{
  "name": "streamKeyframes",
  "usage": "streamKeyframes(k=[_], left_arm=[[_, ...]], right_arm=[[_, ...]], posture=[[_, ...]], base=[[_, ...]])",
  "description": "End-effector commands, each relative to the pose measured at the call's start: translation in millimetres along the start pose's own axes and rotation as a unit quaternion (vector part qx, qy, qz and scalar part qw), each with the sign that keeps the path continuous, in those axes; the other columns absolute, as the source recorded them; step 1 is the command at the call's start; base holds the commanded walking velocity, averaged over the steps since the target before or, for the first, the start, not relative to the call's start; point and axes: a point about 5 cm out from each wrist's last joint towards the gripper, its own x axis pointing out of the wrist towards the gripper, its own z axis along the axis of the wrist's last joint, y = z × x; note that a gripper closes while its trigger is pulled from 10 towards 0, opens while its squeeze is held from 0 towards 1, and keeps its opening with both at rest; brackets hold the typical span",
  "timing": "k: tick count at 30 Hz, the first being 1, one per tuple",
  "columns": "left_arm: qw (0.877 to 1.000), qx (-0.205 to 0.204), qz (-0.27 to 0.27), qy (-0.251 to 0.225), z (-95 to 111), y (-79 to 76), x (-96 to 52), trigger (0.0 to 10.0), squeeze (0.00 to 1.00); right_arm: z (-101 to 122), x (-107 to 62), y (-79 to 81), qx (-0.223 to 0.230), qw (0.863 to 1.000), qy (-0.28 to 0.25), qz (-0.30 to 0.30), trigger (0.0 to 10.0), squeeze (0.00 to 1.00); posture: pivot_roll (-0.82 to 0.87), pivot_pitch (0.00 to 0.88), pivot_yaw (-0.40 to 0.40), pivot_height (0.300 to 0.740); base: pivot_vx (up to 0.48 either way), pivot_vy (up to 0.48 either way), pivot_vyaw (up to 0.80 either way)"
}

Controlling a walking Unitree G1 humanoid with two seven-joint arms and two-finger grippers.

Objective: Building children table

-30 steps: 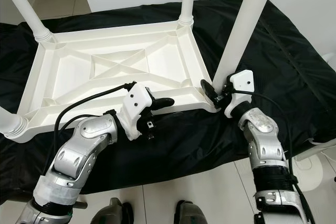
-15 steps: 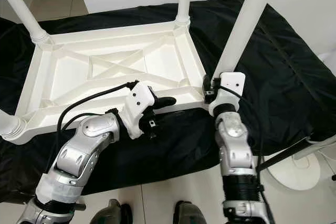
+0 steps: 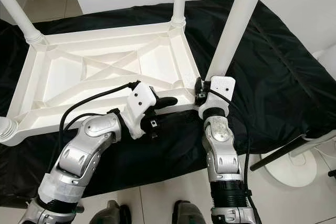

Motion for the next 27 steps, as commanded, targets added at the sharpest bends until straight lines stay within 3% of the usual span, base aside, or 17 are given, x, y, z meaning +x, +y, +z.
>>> streamKeyframes(k=[1, 5, 7, 11, 12, 15, 19, 25, 26, 27], left_arm=[[0.998, 0.007, 0.056, 0.003, 0, 6.5, -1.8, 10.0, 0.0], [0.998, 0.007, 0.056, 0.007, -2, 5.9, -2.8, 10.0, 0.0], [0.998, 0.01, 0.055, 0.009, -2, 4.6, -2.9, 10.0, 0.0], [0.998, 0.011, 0.055, 0.009, -2, 4.4, -2.8, 10.0, 0.0], [0.998, 0.011, 0.056, 0.009, -2, 4.8, -2.8, 10.0, 0.0], [0.998, 0.014, 0.06, 0.012, -3, 7.3, -2.7, 10.0, 0.0], [0.998, 0.017, 0.061, 0.016, -4, 8.5, -0.9, 10.0, 0.0], [0.998, 0.02, 0.062, 0.015, -2, 8.8, 1.1, 10.0, 0.0], [0.997, 0.021, 0.066, 0.016, -3, 9.8, 0.6, 10.0, 0.0], [0.997, 0.021, 0.066, 0.016, -3, 9.8, 0.6, 10.0, 0.0]], right_arm=[[-5, -5.1, -4.4, 0.005, 1.0, 0.006, 0.015, 10.0, 1.0], [-3, -5.9, -6.4, 0.009, 0.999, 0.007, 0.033, 10.0, 1.0], [0, -5.8, -13.6, -0.024, 0.998, 0.0, 0.066, 10.0, 1.0], [1, -5.1, -17.5, -0.034, 0.996, 0.002, 0.083, 10.0, 1.0], [3, -3.8, -21.8, -0.053, 0.994, -0.002, 0.098, 10.0, 0.0], [7, 0.0, -26.7, -0.062, 0.988, 0.0, 0.143, 10.0, 0.0], [10, 7.9, -23.1, -0.092, 0.966, 0.0, 0.24, 10.0, 0.0], [10, 17.1, -26.5, -0.106, 0.962, 0.004, 0.251, 10.0, 0.0], [8, 18.2, -27.6, -0.107, 0.962, 0.012, 0.252, 0.7, 0.0], [8, 18.2, -27.6, -0.107, 0.962, 0.012, 0.252, 0.7, 0.0]], posture=[[-0.09, 0.106, 0.049, 0.74], [-0.09, 0.108, 0.05, 0.74], [-0.09, 0.107, 0.051, 0.74], [-0.09, 0.107, 0.051, 0.74], [-0.09, 0.107, 0.051, 0.74], [-0.1, 0.108, 0.054, 0.74], [-0.11, 0.11, 0.06, 0.74], [-0.1, 0.114, 0.047, 0.74], [-0.1, 0.114, 0.047, 0.74], [-0.1, 0.114, 0.047, 0.74]], base=[[0.0, 0.0, 0.0], [0.0, 0.0, 0.0], [0.0, 0.0, 0.0], [0.0, 0.0, 0.0], [0.0, 0.0, 0.0], [0.0, 0.0, 0.0], [0.0, 0.0, 0.0], [0.0, 0.0, 0.0], [0.0, 0.0, 0.0], [0.0, 0.0, 0.0]])
